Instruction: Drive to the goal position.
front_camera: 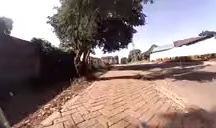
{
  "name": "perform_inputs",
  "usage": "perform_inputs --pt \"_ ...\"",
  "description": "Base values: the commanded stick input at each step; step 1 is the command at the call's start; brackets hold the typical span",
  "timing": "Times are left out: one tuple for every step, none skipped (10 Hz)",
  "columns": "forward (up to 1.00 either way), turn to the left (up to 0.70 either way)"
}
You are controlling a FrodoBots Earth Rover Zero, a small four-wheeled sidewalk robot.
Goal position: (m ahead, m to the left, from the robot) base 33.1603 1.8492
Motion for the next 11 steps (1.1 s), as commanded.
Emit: perform_inputs --pt "1.00 -0.16" --pt "1.00 -0.28" --pt "1.00 -0.13" --pt "1.00 0.00" --pt "1.00 0.00" --pt "1.00 0.00" --pt "1.00 0.00" --pt "1.00 0.00" --pt "1.00 0.00" --pt "1.00 -0.02" --pt "1.00 -0.07"
